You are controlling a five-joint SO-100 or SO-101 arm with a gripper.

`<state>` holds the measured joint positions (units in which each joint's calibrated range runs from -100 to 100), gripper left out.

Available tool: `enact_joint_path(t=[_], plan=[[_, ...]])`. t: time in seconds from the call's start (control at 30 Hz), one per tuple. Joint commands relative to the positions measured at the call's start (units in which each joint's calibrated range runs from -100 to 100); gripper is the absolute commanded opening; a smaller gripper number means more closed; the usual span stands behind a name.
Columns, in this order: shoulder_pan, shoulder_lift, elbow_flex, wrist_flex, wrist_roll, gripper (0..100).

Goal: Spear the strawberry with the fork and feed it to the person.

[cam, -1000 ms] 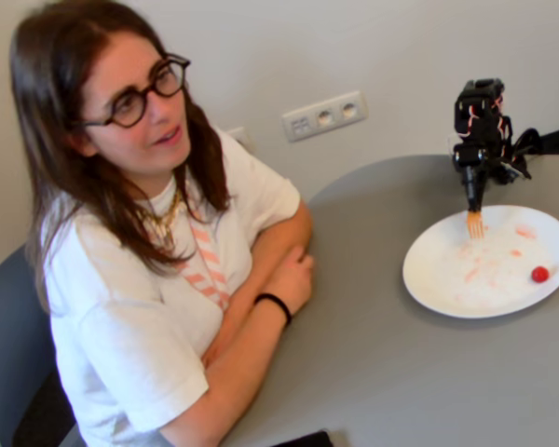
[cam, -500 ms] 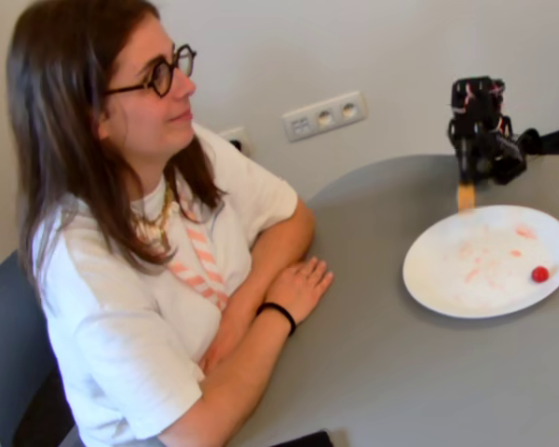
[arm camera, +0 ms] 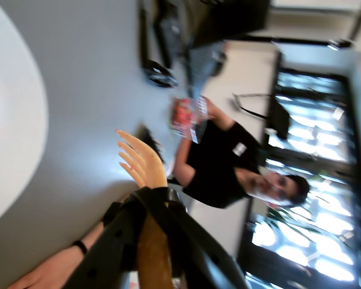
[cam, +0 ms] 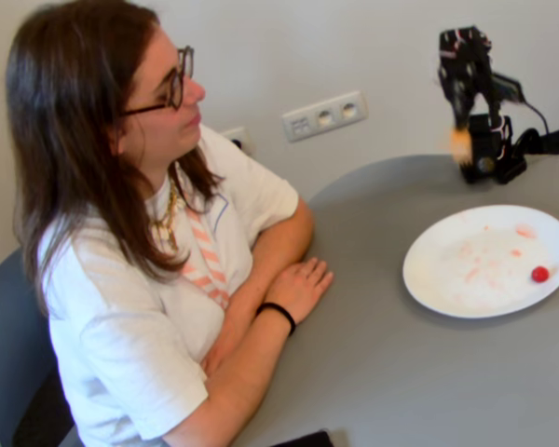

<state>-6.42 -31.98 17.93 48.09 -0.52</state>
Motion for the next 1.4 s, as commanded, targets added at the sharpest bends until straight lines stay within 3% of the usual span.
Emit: enact_joint_path(t=[0.0,0.37,0.53,0.83,1.37], plan=[[-4.8,5.7,-2.9,-0.5,-0.2,1],[-6.9,22.7,-3.5,-0.7,-2.5,1],[-10.4,31.3,-5.6,-6.9,-2.5,1],[-10.5,33.4,-7.5,-7.3,-4.8,1],[-13.8,34.6,12.6,-6.9,-4.9,1]])
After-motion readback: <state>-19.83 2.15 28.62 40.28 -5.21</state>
